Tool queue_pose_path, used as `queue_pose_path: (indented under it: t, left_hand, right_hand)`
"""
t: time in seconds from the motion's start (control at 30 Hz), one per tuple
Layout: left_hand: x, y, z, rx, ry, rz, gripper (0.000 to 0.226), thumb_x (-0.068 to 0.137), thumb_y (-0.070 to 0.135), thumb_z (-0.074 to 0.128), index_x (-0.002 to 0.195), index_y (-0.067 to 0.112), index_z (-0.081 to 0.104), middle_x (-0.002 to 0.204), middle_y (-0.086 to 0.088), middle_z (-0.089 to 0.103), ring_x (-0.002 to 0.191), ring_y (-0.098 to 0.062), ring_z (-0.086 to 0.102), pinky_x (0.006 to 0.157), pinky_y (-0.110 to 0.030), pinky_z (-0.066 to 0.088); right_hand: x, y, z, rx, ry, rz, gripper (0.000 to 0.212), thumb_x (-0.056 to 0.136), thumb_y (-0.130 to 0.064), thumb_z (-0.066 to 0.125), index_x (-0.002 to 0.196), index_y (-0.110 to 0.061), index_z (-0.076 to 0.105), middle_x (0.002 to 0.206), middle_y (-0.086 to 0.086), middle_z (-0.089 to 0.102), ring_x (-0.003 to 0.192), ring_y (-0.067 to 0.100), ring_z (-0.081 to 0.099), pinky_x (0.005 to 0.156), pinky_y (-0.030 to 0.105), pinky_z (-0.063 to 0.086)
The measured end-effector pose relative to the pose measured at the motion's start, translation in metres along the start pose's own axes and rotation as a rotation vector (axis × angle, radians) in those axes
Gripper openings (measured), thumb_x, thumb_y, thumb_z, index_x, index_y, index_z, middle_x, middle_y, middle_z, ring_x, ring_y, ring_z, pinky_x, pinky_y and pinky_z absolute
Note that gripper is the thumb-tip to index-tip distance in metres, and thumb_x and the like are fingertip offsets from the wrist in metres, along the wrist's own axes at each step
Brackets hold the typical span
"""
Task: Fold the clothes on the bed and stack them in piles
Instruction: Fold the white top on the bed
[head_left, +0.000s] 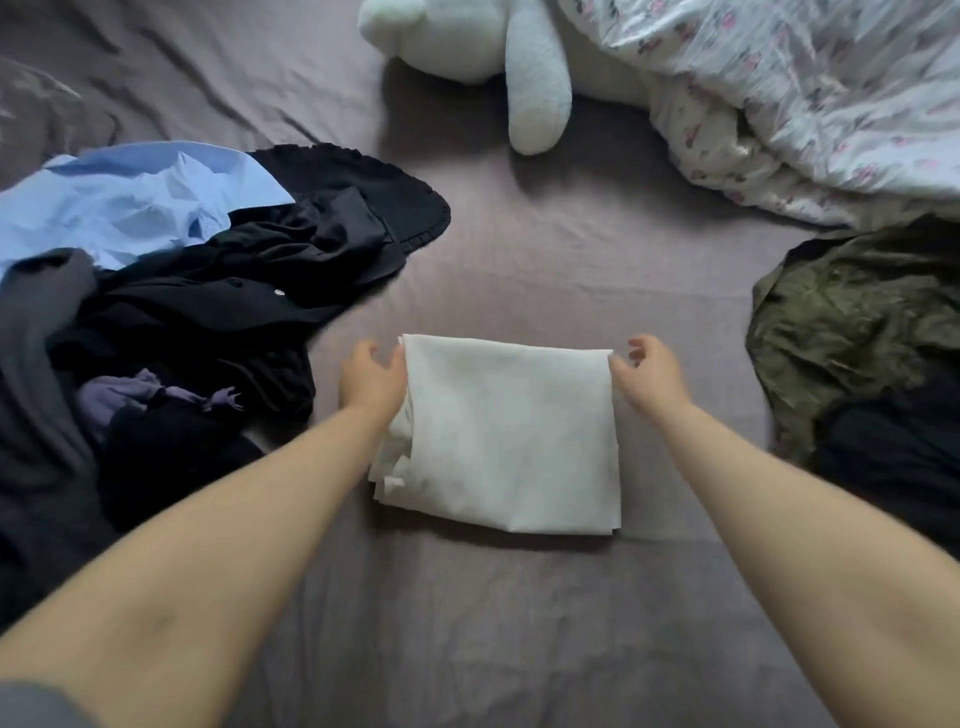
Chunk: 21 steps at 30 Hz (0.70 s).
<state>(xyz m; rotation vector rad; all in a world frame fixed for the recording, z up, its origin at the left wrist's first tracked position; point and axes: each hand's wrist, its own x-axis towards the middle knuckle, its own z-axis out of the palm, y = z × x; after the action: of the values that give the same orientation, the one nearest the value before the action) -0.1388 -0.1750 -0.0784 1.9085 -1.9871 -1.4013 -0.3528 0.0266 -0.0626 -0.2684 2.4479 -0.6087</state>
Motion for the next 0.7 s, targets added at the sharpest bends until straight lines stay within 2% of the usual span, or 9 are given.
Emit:
queue_pose_path:
  t: [0.07,0.17,0.3,0.4,0.47,0.53,0.6,0.63,0.7]
  left_hand:
    - [-0.015,-0.025,0.022,0.04,0.005,-0.145,0.057,0.091,0.052,0.05,0.131,0.012,0.046,0.133,-0.013,0.05,0.121,-0.035,0.047,0.103,-0.043,0.038]
    - [-0.053,-0.056,0.039,0.186,0.011,-0.223,0.071,0.084,0.061,0.055,0.132,0.011,0.042,0.136,-0.015,0.042,0.128,-0.034,0.038,0.107,-0.045,0.03]
    - [-0.072,-0.074,0.047,0.313,0.059,-0.204,0.071,0.086,0.058,0.054,0.137,0.012,0.036,0.141,-0.015,0.035,0.131,-0.034,0.032,0.106,-0.047,0.028]
    - [-0.062,-0.078,0.047,0.226,0.001,-0.302,0.071,0.087,0.058,0.053,0.133,0.006,0.039,0.137,-0.018,0.044,0.125,-0.038,0.044,0.104,-0.046,0.036]
    - [-0.056,-0.079,0.043,0.075,-0.066,-0.398,0.072,0.085,0.057,0.059,0.128,0.001,0.047,0.129,-0.018,0.055,0.116,-0.036,0.054,0.097,-0.041,0.044]
    - [-0.055,-0.075,0.038,-0.144,-0.127,-0.415,0.055,0.087,0.045,0.064,0.12,0.001,0.057,0.117,-0.013,0.063,0.102,-0.03,0.061,0.086,-0.034,0.049]
    - [-0.056,-0.062,0.033,-0.25,-0.174,-0.325,0.03,0.09,0.029,0.064,0.111,0.008,0.061,0.106,-0.008,0.065,0.088,-0.023,0.061,0.071,-0.027,0.046]
    - [-0.055,-0.052,0.032,-0.229,-0.191,-0.234,0.019,0.091,0.024,0.062,0.107,0.012,0.061,0.104,-0.007,0.066,0.087,-0.02,0.061,0.067,-0.025,0.045]
    - [-0.05,-0.026,0.032,-0.153,-0.22,-0.051,0.01,0.092,0.015,0.058,0.102,0.014,0.061,0.098,0.0,0.066,0.091,-0.019,0.061,0.064,-0.023,0.045]
  right_hand:
    - [-0.02,0.026,0.023,0.076,-0.015,0.131,0.056,0.091,-0.035,0.061,0.133,0.0,0.046,0.133,0.019,0.052,0.119,0.032,0.051,0.093,0.035,0.04]
    - [-0.065,0.065,0.054,0.238,-0.089,0.346,0.056,0.085,-0.047,0.066,0.119,-0.005,0.051,0.121,0.011,0.059,0.102,0.024,0.056,0.08,0.029,0.04]
    - [-0.086,0.083,0.074,0.3,-0.194,0.344,0.066,0.072,-0.06,0.072,0.116,-0.012,0.061,0.114,0.003,0.066,0.107,0.022,0.062,0.087,0.031,0.048]
    - [-0.082,0.069,0.074,0.502,-0.31,0.353,0.042,0.079,-0.042,0.074,0.112,-0.018,0.063,0.108,0.001,0.067,0.094,0.016,0.066,0.079,0.028,0.05]
    - [-0.078,0.064,0.071,0.623,-0.355,0.396,0.036,0.082,-0.038,0.072,0.111,-0.017,0.062,0.105,0.002,0.068,0.089,0.015,0.066,0.072,0.026,0.052]
    - [-0.072,0.065,0.066,0.72,-0.381,0.432,0.038,0.083,-0.036,0.071,0.112,-0.012,0.064,0.105,0.005,0.071,0.092,0.02,0.068,0.075,0.031,0.055]
    - [-0.064,0.067,0.056,0.77,-0.427,0.459,0.039,0.084,-0.03,0.07,0.117,-0.009,0.063,0.107,0.009,0.072,0.097,0.026,0.069,0.085,0.04,0.055]
    - [-0.059,0.066,0.051,0.766,-0.447,0.448,0.037,0.085,-0.023,0.07,0.118,-0.01,0.061,0.107,0.01,0.072,0.097,0.027,0.069,0.084,0.041,0.056]
    - [-0.049,0.059,0.038,0.673,-0.472,0.349,0.027,0.087,-0.007,0.064,0.111,-0.016,0.06,0.107,0.009,0.07,0.092,0.024,0.068,0.073,0.035,0.055]
